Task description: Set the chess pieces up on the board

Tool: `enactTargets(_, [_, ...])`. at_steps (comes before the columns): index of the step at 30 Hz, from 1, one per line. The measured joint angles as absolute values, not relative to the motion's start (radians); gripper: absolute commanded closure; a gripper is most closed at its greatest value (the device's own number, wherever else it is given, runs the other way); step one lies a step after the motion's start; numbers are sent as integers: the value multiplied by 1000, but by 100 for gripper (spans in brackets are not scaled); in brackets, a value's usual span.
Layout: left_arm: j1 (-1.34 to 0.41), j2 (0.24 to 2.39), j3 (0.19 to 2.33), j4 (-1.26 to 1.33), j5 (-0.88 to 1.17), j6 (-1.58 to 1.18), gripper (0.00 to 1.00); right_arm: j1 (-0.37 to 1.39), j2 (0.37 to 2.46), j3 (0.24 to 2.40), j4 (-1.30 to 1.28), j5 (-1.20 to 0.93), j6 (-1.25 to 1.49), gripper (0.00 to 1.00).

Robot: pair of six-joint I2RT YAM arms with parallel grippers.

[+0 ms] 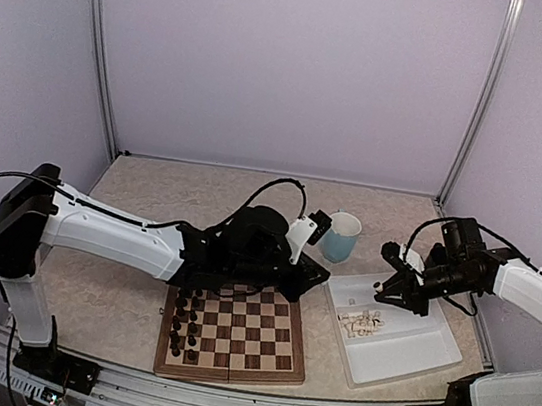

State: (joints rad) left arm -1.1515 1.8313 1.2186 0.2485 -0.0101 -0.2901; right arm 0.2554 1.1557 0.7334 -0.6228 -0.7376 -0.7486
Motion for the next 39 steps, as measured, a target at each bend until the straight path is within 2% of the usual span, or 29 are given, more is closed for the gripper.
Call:
enactTargets(7, [-1145, 1905, 1231, 22, -109, -323, 94, 255, 1156, 733, -612, -731, -739, 90])
enactTargets(14, [-1136, 1988, 1282, -85, -192, -378, 94, 255, 1156, 733, -607, -727, -738, 90])
enactTargets(39, [-1105, 2017, 1301, -118, -266, -455, 94, 255, 1163, 731, -607, -725, -739, 90])
